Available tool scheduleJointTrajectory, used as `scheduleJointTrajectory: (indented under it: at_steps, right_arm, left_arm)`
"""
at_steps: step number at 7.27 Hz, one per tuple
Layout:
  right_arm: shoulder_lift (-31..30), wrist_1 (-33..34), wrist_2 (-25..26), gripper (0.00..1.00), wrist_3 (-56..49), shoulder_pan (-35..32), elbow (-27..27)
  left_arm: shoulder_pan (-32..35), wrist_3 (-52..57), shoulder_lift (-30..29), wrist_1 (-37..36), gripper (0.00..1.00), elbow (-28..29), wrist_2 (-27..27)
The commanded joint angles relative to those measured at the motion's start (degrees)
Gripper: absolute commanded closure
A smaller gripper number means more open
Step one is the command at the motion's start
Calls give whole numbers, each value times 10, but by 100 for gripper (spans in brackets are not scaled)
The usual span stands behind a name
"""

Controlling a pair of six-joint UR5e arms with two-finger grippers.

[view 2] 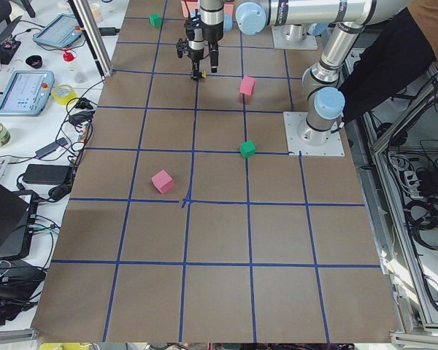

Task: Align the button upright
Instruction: 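Set the switch down and open the right gripper while the left arm approaches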

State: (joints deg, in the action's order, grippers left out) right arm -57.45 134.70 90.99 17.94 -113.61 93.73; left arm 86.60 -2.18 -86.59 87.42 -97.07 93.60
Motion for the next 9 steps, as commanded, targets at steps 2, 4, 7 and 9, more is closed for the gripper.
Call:
scheduleJointTrajectory:
  at_steps: [2, 4, 7, 9]
  right_arm:
    - [-118, -158, -4, 0, -10, 61, -16]
    - [-202, -290, -2, 0, -60, 116, -43]
    - [-314, -355, -1, 0, -113, 151, -46]
    - [-325, -388, -6, 0, -177, 197, -46]
  left_arm:
    - [1, 3, -2, -7, 0, -17, -72]
    - [15, -3, 16, -12, 0, -34, -86]
    - [79, -40, 17, -183, 0, -142, -61]
    - [84, -40, 36, -238, 0, -216, -61]
